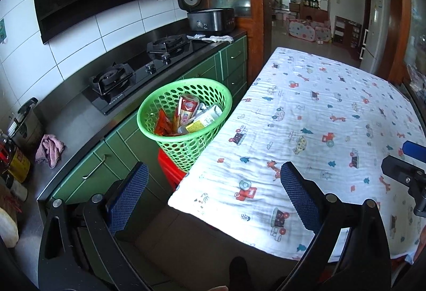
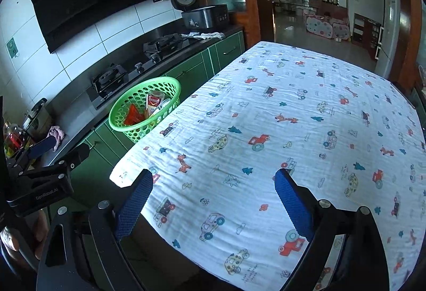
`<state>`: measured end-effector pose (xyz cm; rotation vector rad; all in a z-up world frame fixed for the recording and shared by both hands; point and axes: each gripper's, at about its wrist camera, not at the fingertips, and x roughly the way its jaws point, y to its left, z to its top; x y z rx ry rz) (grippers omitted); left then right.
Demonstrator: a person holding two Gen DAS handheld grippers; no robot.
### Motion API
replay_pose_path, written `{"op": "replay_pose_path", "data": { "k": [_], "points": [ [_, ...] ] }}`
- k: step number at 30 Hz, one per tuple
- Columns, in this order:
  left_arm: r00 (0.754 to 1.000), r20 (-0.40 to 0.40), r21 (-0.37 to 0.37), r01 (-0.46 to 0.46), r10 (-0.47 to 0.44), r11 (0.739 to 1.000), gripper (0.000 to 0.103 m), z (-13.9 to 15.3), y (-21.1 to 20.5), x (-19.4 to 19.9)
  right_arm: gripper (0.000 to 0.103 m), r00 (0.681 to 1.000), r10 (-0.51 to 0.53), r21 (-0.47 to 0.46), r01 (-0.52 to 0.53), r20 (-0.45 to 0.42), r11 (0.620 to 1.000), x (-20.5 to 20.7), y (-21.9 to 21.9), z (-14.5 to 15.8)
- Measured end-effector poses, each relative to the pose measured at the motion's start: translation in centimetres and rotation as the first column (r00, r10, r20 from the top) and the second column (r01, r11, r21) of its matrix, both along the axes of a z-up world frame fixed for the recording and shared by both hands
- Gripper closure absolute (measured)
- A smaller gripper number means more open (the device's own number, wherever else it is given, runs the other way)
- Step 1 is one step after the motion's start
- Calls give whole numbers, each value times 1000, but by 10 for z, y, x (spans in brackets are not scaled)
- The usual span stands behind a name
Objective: Collect trash
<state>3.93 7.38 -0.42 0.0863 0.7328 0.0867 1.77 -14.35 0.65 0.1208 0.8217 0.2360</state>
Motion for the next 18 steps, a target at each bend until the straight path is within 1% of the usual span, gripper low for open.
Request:
{"op": "replay_pose_path", "data": {
  "k": [9,12,18],
  "points": [
    [1000,19,23,-9,9,1000,5,-1,-11,-5,13,1000,-24,6,24,-6,1000,-1,-6,-1],
    [999,29,42,-15,14,999,5,-1,-16,-7,13,1000,-25,5,25,-6,1000,0,-6,-1],
    [999,42,48,-15,13,999,5,1,-21,-11,13,1000,-22,2,22,-6,1000,-1,-8,0]
  ]
}}
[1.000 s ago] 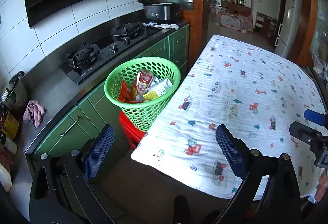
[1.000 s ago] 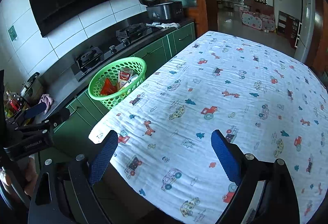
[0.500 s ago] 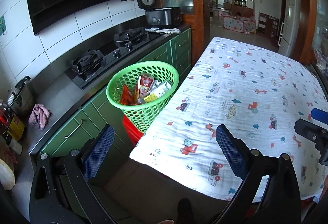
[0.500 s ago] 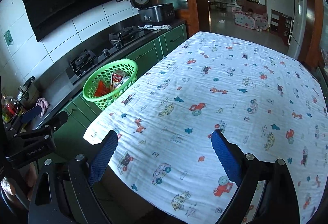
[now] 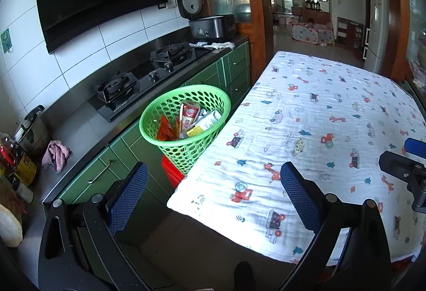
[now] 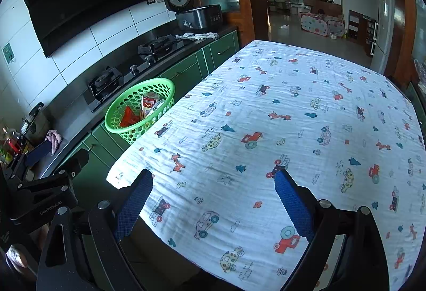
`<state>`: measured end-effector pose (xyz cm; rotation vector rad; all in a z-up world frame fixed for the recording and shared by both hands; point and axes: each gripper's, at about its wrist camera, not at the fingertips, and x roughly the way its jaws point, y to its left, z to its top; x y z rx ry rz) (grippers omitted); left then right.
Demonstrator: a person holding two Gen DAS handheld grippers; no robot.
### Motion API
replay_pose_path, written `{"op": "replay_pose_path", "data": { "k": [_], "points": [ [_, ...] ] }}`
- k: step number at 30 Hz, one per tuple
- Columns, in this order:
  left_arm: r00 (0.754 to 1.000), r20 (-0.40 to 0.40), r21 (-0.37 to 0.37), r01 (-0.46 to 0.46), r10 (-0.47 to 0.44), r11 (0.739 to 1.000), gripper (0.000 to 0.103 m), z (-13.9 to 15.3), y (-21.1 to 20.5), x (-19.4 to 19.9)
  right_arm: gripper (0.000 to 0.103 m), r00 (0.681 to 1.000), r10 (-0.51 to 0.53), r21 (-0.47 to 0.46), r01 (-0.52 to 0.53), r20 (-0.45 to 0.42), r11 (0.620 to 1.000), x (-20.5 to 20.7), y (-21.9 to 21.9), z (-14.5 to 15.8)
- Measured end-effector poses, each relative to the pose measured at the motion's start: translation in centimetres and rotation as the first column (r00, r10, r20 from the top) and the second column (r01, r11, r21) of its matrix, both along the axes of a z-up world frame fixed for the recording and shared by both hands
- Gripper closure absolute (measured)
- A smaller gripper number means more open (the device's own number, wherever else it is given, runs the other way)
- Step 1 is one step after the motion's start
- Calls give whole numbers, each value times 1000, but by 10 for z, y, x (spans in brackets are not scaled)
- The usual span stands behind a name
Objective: Collect trash
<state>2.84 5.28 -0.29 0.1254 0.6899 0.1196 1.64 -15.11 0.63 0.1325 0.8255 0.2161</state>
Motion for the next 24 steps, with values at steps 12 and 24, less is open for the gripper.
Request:
{"op": "replay_pose_path", "data": {
  "k": [12,24],
  "points": [
    [1000,8,-14,4,-3,1000,5,3,-4,-2,13,1000,-2,4,2,2,1000,-2,1,0],
    [1000,18,-29,-25,25,999,5,8,5,-2,12,1000,2,7,-3,7,1000,-4,6,3]
  ]
}}
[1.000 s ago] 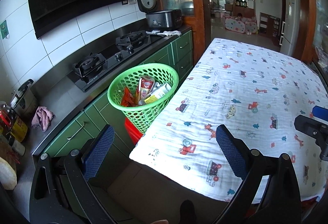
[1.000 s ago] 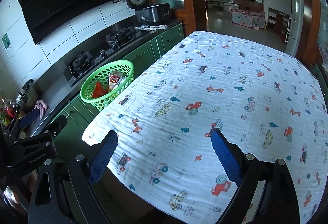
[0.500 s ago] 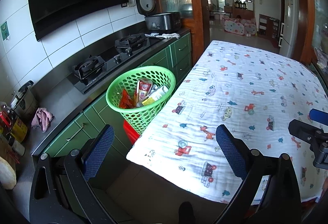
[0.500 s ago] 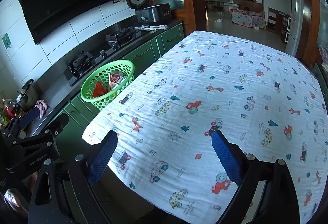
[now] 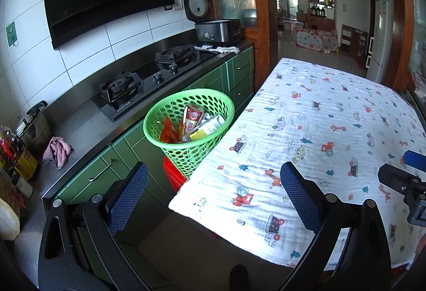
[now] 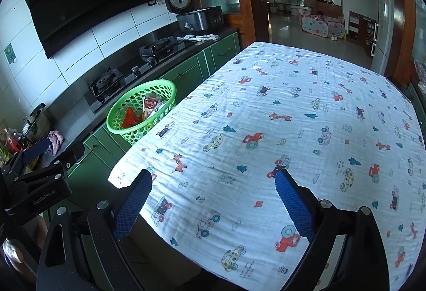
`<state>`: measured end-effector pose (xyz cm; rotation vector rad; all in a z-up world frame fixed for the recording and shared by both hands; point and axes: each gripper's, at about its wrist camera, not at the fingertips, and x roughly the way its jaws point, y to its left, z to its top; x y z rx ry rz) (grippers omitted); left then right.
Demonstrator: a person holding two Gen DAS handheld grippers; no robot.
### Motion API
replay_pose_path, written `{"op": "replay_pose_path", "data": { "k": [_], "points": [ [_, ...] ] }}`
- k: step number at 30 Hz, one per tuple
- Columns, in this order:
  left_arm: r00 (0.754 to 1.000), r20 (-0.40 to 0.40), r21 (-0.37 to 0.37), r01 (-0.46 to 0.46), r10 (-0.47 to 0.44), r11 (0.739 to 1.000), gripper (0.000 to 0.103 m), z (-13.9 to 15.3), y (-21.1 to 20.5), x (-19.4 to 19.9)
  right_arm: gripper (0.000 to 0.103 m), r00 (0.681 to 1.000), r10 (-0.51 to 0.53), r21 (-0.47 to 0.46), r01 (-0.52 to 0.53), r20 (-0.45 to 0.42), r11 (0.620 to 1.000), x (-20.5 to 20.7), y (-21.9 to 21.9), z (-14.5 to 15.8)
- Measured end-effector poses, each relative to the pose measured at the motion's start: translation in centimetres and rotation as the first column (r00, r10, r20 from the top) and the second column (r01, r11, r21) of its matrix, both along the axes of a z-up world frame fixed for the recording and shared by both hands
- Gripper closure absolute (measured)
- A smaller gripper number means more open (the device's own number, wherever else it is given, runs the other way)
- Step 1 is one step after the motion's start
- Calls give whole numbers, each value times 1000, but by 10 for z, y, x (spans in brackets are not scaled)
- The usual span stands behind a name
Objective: Collect trash
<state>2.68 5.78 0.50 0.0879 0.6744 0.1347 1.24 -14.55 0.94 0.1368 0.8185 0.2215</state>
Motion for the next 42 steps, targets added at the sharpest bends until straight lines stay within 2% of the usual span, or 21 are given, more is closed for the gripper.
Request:
{"op": "replay_pose_path", "data": {
  "k": [42],
  "points": [
    [999,13,-19,-37,38,999,5,3,6,-4,12,999,27,0,-27,20,1000,-2,7,-2]
  ]
}}
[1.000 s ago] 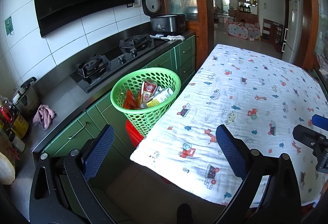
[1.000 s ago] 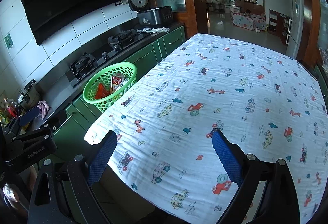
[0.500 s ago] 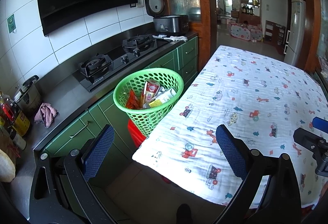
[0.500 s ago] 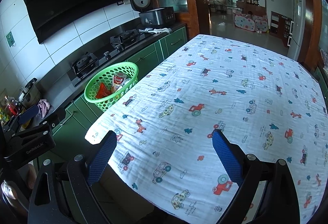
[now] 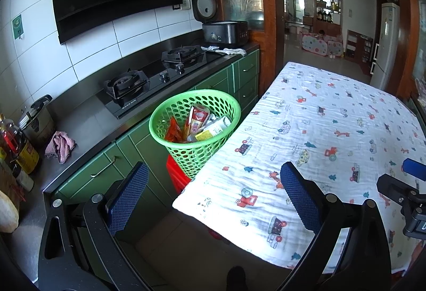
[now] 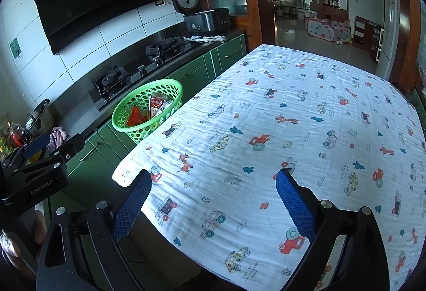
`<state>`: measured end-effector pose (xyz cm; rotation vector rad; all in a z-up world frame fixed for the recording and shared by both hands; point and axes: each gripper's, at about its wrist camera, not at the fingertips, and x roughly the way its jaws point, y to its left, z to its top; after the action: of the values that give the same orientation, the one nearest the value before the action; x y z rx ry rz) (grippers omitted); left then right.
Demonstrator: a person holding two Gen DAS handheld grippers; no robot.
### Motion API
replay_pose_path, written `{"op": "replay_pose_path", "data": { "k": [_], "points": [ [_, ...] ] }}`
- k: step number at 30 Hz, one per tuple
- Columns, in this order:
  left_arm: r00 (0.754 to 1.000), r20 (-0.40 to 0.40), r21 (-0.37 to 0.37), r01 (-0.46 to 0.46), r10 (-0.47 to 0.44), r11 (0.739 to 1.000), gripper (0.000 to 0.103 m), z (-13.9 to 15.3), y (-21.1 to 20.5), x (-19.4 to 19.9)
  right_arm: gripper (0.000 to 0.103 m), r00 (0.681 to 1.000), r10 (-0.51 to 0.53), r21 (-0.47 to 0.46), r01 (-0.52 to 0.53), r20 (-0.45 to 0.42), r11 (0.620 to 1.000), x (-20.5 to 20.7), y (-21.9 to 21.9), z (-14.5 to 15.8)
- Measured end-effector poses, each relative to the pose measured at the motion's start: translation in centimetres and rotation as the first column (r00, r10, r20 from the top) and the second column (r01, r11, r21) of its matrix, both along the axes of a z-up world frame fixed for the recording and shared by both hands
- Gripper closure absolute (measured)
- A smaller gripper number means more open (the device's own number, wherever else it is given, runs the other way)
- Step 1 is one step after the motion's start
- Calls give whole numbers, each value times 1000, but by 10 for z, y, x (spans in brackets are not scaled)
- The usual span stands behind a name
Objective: Collect trash
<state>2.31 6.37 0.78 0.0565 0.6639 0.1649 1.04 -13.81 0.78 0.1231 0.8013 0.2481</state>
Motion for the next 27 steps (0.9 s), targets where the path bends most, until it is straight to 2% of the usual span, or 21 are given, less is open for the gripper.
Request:
{"op": "replay_pose_path", "data": {
  "k": [17,27],
  "points": [
    [1000,18,6,-6,6,1000,5,2,-3,-2,12,1000,5,2,-5,6,1000,0,0,1],
    [1000,18,-27,-16,17,1000,5,5,4,-2,11,1000,15,-3,-14,25,1000,-1,3,5]
  ]
}}
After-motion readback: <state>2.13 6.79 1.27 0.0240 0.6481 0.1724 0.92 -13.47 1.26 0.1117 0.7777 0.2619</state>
